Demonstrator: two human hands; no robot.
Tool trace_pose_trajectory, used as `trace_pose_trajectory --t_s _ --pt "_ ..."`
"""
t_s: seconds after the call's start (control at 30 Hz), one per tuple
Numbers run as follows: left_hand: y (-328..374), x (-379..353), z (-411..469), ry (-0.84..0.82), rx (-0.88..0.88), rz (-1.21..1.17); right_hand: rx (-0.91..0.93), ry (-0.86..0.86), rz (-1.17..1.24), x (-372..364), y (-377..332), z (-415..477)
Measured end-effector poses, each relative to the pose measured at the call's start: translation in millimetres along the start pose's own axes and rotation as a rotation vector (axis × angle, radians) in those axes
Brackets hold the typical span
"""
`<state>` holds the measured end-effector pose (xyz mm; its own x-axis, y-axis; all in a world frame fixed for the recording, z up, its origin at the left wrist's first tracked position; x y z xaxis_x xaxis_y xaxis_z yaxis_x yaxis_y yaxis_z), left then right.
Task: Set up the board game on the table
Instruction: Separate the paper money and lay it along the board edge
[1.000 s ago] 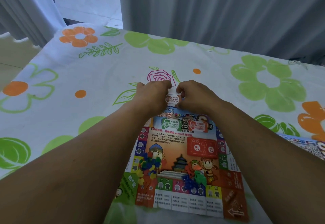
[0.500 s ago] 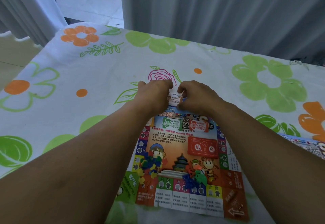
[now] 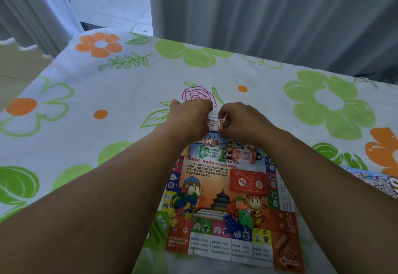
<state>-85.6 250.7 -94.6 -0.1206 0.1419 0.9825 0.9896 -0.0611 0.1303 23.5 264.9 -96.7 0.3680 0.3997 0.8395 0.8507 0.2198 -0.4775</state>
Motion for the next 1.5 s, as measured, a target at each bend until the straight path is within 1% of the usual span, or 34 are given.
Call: trace_pose_trajectory --t_s 0.57,0.67,0.93,1.5 --pt "2.3 2.8 -3.4 -0.023 0.012 -0.029 -0.035 0.034 -0.002 2.3 2.0 2.6" --pt "2.0 1.2 -2.5 -0.04 0.022 -0.049 -0.046 0.054 -0.039 3.5 3.0 3.1" --pt "-0.4 -3.6 0.3 -0.063 0.064 -0.142 -0.037 0.055 -0.003 1.0 0.9 5.2" --pt "1.2 -1.3 -0.1 -0.052 0.047 -0.084 -0.031 0.026 -0.027 -1.3 1.3 4.8"
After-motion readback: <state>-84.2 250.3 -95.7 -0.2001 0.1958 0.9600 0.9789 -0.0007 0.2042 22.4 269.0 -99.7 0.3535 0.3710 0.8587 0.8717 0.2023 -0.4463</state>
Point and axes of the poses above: each hand's wrist, its own z-axis towards the middle knuckle, its own x-axis out of the back of the hand, y = z × x, the point moved 10 cm from there along z, towards the middle knuckle, and after that the axes turned 10 degrees about z, right-handed, at the moved point
